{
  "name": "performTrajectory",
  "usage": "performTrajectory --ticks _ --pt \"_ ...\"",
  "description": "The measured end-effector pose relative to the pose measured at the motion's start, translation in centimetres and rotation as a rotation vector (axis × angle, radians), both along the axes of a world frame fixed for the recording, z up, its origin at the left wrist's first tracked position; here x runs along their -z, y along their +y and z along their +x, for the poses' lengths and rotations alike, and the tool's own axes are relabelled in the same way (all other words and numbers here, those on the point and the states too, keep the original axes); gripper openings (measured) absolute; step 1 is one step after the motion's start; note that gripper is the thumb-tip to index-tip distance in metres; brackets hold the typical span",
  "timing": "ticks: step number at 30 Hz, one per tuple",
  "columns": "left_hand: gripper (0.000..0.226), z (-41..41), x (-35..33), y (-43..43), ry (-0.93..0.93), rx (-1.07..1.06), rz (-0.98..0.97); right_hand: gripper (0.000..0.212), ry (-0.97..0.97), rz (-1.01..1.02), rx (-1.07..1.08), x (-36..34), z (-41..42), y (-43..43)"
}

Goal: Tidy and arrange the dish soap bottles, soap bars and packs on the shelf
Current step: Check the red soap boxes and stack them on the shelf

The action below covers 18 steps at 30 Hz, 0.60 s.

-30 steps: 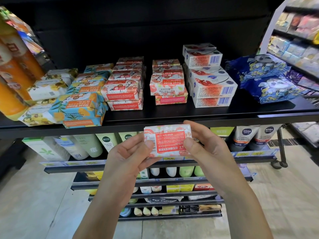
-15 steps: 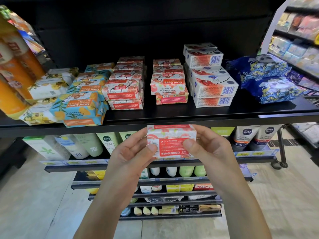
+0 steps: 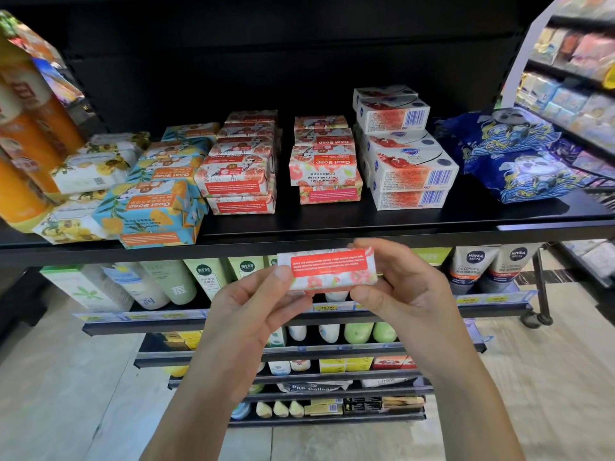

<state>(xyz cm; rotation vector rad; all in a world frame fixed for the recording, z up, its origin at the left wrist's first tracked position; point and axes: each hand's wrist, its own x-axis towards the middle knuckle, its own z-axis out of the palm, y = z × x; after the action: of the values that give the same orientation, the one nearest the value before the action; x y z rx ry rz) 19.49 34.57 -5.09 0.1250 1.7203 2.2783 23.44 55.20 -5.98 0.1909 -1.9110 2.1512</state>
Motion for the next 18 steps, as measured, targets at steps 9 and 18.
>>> performTrajectory --ticks 9,18 --pt "0.070 -0.23 0.36 -0.06 0.026 -0.042 -0.051 0.058 -0.254 0.042 0.054 -0.46 -0.16 -0.13" --pt "0.051 -0.43 0.26 0.36 0.040 -0.045 -0.109 0.055 -0.304 -0.023 0.095 -0.30 -0.45 -0.29"
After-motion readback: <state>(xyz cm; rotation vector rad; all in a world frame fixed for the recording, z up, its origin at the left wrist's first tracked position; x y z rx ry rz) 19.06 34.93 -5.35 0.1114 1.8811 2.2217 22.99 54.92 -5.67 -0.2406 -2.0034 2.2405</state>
